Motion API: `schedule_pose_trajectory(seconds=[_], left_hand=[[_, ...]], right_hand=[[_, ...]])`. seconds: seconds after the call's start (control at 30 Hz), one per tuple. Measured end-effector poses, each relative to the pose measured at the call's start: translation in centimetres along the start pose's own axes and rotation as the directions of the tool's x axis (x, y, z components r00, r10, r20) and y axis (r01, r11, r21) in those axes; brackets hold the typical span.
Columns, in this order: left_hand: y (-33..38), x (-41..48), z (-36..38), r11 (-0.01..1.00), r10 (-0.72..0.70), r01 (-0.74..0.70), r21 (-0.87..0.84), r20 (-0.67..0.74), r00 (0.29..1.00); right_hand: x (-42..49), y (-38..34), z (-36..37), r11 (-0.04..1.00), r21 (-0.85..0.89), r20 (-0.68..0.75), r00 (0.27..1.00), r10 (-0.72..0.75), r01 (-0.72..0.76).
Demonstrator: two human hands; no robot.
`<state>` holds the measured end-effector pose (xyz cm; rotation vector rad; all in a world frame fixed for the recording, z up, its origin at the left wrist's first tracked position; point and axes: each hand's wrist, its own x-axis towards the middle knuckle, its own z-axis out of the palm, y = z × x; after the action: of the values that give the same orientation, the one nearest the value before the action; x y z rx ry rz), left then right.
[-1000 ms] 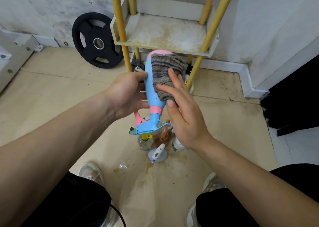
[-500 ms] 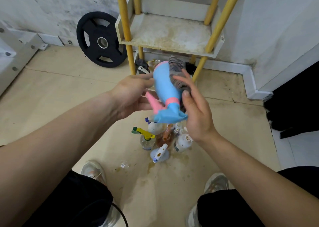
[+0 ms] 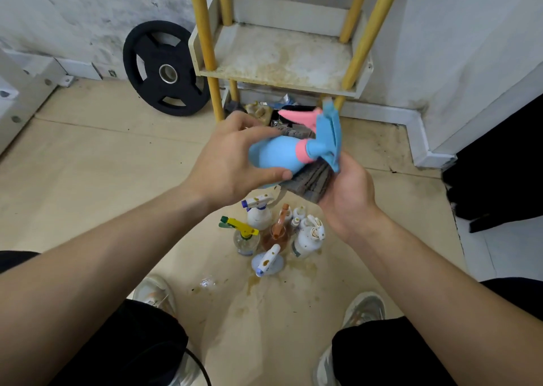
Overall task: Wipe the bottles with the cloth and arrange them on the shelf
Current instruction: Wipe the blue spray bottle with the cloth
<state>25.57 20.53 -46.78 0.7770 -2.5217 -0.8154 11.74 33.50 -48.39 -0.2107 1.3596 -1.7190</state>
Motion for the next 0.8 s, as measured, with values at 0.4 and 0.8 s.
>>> schedule_pose_trajectory(seconds=[0.4, 0.8], left_hand=[[2.0, -0.3, 1.0, 0.603, -0.361, 0.446, -0.661, 0.272, 0.892], [0.5, 0.2, 1.5, 0.479, -0.617, 0.559, -0.677, 0.193, 0.763]], right_hand=[[0.3, 1.0, 1.2, 0.987, -0.086, 0.016, 0.991, -0.131, 0.132], [-2.1, 3.3, 1.5, 0.719, -0.539, 0.305, 0.897, -0.319, 0.439]])
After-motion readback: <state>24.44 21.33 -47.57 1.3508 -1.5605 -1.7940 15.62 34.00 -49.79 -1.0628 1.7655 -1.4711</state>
